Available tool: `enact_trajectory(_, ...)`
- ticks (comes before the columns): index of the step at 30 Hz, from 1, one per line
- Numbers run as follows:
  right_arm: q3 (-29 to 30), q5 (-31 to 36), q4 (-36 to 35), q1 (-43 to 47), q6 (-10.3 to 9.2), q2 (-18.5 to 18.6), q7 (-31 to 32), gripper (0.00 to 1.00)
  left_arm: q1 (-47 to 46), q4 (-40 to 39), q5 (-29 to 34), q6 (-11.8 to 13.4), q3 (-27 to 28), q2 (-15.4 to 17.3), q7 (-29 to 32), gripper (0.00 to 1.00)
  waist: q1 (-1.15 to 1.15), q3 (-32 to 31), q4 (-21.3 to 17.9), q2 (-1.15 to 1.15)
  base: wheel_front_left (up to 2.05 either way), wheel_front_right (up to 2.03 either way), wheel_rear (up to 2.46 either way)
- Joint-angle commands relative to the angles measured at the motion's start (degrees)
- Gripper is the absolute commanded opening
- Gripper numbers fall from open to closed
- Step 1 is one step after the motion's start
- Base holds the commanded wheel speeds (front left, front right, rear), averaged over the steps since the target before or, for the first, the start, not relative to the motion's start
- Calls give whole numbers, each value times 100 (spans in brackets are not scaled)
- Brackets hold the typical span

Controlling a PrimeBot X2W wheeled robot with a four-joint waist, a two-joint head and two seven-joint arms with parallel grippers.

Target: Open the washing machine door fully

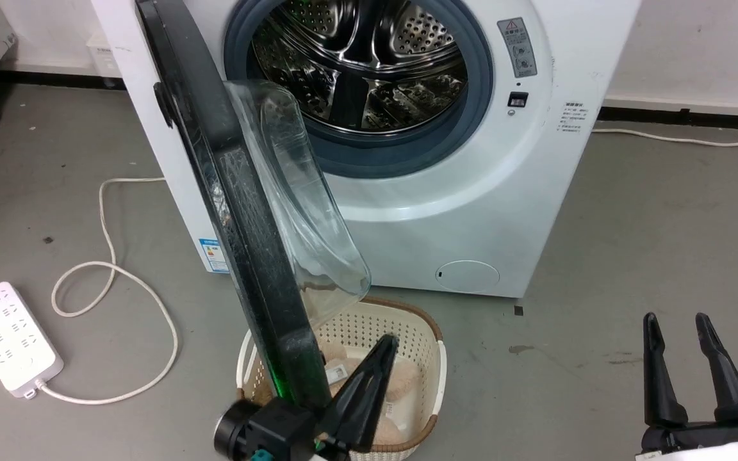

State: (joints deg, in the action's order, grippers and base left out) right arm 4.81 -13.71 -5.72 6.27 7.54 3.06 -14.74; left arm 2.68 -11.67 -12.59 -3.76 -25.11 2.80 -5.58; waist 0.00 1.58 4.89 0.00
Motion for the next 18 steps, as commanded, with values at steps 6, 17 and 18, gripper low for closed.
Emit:
enact_trajectory(6, 13, -54, 50, -108, -5, -18, -26, 100, 35, 640, -106, 192, 239, 70, -11, 0, 0, 47, 31, 0, 0, 0, 0)
enact_trajectory(17, 78, -112, 113, -39, -5, -18, -26, 100, -26, 1139, -61, 291, 329, 208, -164, 0, 0, -19, 646, 0, 0, 0, 0)
enact_trajectory(18, 74, -113, 110, -31, -5, -18, -26, 100, -24, 1160, -75, 305, 356, 219, -179, 0, 0, -25, 736, 0, 0, 0, 0)
